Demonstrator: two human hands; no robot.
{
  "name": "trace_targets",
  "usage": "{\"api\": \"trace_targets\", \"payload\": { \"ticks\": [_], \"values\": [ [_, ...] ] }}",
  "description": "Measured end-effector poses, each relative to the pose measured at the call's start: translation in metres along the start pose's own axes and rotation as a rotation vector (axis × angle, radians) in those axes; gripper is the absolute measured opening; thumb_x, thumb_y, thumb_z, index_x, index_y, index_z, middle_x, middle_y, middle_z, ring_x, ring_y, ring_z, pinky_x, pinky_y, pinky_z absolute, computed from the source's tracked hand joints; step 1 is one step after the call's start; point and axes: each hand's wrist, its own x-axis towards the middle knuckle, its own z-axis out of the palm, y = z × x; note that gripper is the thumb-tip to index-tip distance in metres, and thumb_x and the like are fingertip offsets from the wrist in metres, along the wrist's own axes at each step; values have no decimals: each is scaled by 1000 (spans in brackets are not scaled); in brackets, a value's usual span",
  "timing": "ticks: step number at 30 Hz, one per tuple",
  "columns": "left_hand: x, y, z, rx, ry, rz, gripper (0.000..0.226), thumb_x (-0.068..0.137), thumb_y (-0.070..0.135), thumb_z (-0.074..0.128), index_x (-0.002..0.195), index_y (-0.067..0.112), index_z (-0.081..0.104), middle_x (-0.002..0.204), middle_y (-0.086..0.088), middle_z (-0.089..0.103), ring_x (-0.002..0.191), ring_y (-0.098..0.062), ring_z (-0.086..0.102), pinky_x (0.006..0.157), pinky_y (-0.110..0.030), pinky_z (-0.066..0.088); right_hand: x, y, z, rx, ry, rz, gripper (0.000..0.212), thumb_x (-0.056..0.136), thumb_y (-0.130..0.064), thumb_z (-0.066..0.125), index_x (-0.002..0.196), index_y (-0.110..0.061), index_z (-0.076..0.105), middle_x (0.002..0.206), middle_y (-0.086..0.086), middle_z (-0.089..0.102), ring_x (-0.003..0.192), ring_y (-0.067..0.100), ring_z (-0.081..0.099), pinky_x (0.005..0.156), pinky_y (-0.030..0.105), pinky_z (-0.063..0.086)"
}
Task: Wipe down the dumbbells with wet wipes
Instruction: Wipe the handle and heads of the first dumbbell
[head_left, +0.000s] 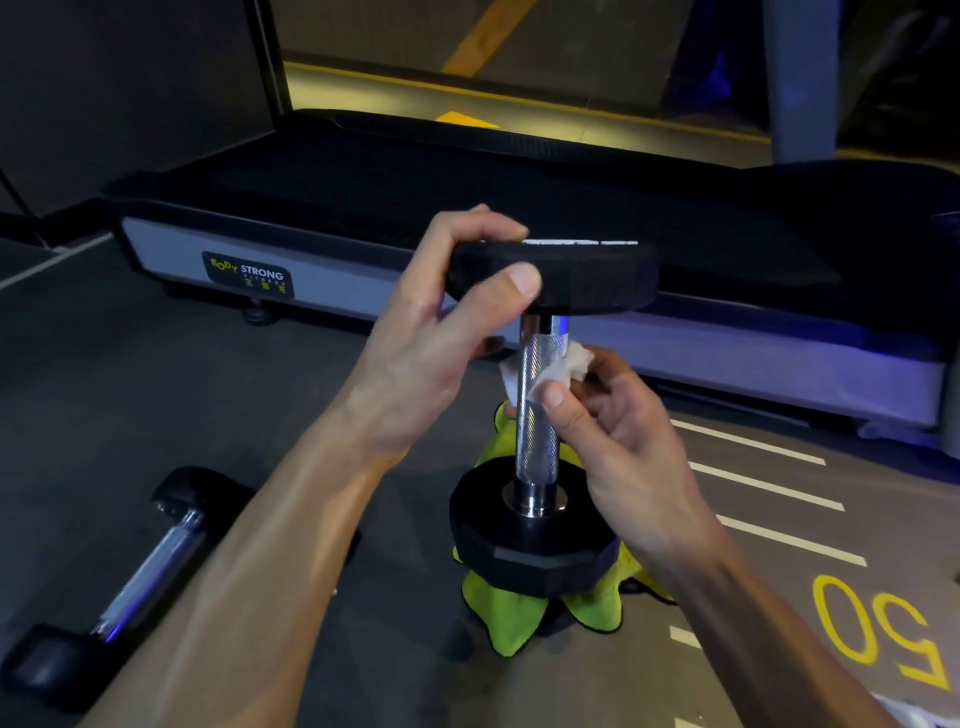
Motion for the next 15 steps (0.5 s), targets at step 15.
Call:
{"api": "trace_targets", "payload": {
  "ticks": [15],
  "values": [
    [7, -1, 22, -76, -143, 200, 46, 86, 25, 74, 129, 32, 59, 157, 12, 45, 156, -18, 32, 125, -46, 34, -1, -9, -20, -16, 160, -201, 20, 94, 0, 66, 112, -7, 59, 104, 13, 73, 101, 26, 72, 94, 34, 57]
  ]
}}
